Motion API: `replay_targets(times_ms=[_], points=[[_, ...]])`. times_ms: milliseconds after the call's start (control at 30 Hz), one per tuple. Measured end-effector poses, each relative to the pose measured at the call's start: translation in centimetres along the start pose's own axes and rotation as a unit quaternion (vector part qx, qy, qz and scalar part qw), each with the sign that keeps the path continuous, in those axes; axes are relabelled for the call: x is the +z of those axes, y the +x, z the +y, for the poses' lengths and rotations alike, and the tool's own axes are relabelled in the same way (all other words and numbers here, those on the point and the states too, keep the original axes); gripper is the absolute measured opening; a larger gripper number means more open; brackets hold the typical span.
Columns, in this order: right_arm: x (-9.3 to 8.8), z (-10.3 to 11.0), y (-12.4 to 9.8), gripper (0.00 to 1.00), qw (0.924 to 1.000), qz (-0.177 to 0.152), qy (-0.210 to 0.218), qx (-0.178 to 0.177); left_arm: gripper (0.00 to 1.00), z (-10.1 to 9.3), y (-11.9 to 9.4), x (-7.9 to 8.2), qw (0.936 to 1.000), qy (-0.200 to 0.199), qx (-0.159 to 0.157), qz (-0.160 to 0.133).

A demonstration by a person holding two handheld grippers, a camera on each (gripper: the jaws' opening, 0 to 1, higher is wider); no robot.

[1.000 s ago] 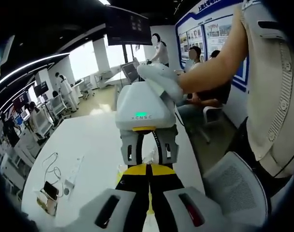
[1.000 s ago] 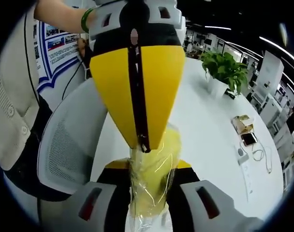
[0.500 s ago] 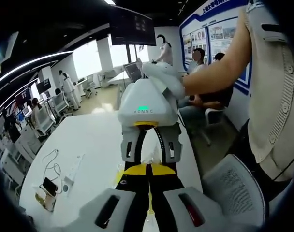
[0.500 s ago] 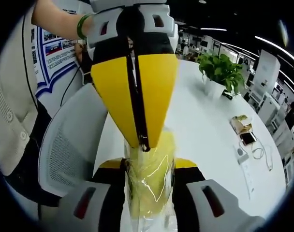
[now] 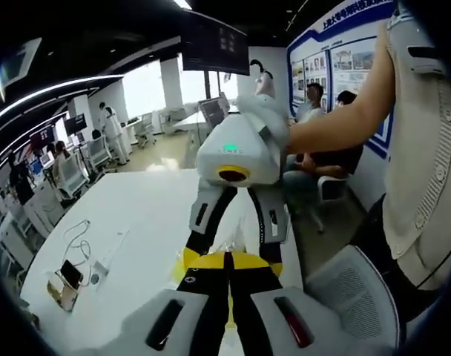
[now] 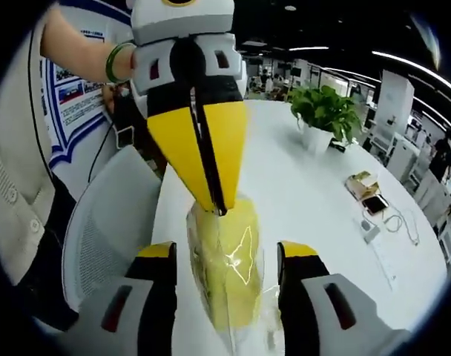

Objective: Compare the silicone blocks by pressing each to a similar depth, holding the contact briefly, and releasing to observe deformation and rebound differences across the visible hardness samples.

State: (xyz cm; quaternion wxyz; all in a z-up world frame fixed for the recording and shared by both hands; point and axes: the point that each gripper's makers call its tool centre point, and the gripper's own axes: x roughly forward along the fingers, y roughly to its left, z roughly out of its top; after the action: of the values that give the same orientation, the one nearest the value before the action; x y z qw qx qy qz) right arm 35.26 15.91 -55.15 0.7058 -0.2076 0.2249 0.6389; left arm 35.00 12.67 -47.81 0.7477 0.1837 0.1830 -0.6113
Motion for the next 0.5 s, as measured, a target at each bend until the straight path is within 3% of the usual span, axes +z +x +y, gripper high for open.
replay_targets(times_ms=[300,500], points=[[-0.8,-0.2,-0.7,0.57,0.9976,-0.027,0.042,-0.048,0.00,0.1,-0.2,-0.7,0.9995,-0.028,0.011,-0.009],[-1.1,-0.7,-1.7,0.61,0.9905,-0.064,0.083,-0.089,0.00,0.7,-0.4,-1.2,0.9974,-0.060,0.034,-0.020]])
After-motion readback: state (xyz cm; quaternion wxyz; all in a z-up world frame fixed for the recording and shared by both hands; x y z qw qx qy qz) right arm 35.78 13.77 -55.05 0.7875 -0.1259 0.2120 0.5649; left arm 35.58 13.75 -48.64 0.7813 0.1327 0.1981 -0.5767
